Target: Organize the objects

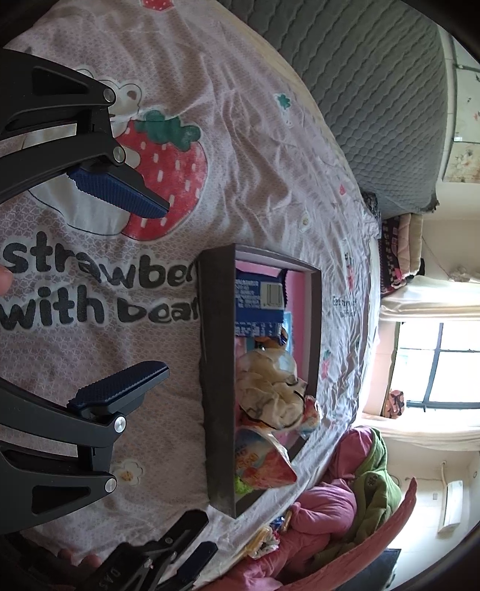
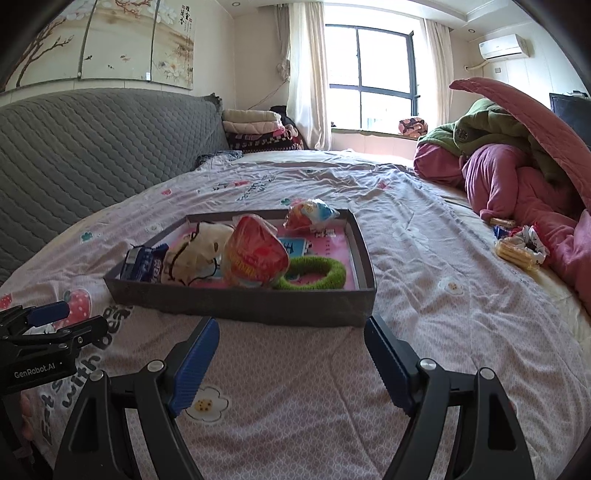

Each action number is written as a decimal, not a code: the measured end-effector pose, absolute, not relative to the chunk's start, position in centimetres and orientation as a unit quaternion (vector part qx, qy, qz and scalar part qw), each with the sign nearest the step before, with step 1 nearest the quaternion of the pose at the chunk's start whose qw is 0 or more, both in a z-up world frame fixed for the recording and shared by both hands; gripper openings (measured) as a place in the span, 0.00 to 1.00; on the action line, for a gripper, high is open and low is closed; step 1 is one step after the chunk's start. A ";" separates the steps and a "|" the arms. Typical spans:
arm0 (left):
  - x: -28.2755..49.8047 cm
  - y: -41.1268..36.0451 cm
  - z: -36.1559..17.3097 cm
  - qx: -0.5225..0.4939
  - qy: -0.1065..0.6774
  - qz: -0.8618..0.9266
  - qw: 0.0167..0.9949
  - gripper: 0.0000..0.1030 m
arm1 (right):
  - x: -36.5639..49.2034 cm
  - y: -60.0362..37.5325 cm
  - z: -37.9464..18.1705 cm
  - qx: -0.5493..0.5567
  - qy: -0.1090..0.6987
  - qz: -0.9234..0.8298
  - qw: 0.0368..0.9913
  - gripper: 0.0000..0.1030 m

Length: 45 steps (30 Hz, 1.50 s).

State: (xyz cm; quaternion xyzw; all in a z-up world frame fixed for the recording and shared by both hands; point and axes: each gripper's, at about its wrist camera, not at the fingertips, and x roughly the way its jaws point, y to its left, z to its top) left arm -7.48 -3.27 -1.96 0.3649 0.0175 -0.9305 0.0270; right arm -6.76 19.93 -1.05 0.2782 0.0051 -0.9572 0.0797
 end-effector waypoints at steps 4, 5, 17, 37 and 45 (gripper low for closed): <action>-7.5 -3.0 -2.6 0.369 0.011 -0.929 0.028 0.78 | -6.8 20.0 -1.6 0.284 0.004 -0.955 0.080 0.78; -7.4 -2.9 -2.6 0.368 0.010 -0.929 0.027 0.78 | -6.7 20.1 -1.6 0.285 0.004 -0.955 0.081 0.78; -7.4 -1.9 -3.3 0.358 0.000 -0.934 0.014 0.78 | -6.4 19.3 -2.6 0.286 0.012 -0.954 0.089 0.78; -7.9 -2.3 -4.7 0.370 0.002 -0.929 0.025 0.78 | -5.8 19.4 -3.5 0.280 0.010 -0.955 0.093 0.78; -7.9 -2.6 -4.9 0.375 0.014 -0.927 0.024 0.78 | -6.1 19.6 -3.8 0.287 0.005 -0.954 0.089 0.78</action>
